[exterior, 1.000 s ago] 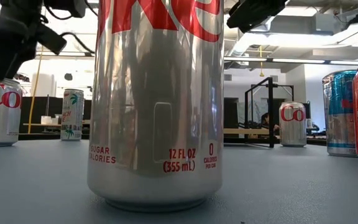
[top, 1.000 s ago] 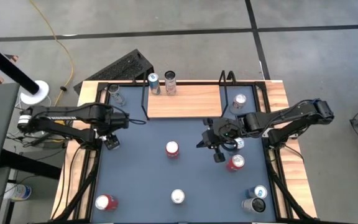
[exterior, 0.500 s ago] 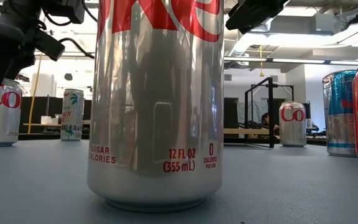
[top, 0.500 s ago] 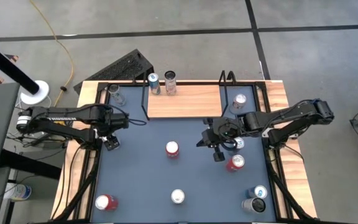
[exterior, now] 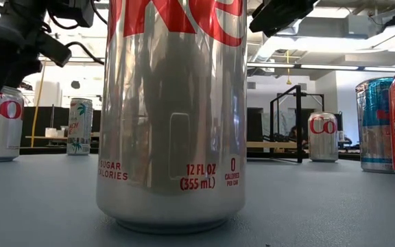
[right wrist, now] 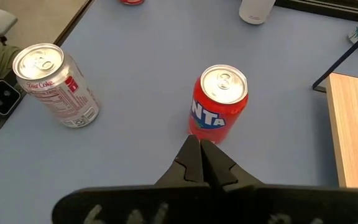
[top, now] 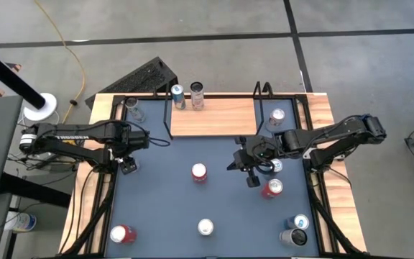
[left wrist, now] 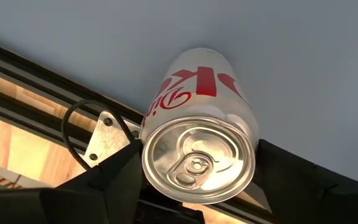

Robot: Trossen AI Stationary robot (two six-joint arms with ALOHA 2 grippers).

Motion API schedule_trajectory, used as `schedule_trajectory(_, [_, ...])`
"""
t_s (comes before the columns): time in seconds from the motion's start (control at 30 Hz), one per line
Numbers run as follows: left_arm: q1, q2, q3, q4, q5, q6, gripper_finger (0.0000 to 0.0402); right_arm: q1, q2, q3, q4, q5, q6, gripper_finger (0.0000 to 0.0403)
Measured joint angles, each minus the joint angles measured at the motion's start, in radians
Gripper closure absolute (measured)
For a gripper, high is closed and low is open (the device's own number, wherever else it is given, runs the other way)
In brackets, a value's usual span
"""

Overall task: Place canned beverage on shelf
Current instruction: Put the top left silver soda can on the shelf

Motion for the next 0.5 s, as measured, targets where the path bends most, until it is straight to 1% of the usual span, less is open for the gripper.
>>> schedule_trajectory(0.13, [0.0, 0.004, 0.051, 0.022, 0.019, 0.051, 0.0152, 0.0, 0.0, 0.0, 0.0, 0.0, 0.0, 0.0403])
schedule_trajectory(0.33, [0.0, 0.009, 0.125, 0.077, 0.115, 0.092, 0.0163, 0.0, 0.0, 0.0, -0.005, 0.0, 0.0, 0.0403])
schedule_trajectory(0.4, [-0.001, 0.026, 0.159, 0.104, 0.145, 0.112, 0.0163, 0.0, 0.0, 0.0, -0.011, 0.0, 0.0, 0.0403])
schedule_trajectory(0.5, [0.0, 0.076, 0.232, 0.129, 0.158, 0.178, 0.0163, -0.001, -0.001, 0.0, -0.011, 0.001, -0.001, 0.0403])
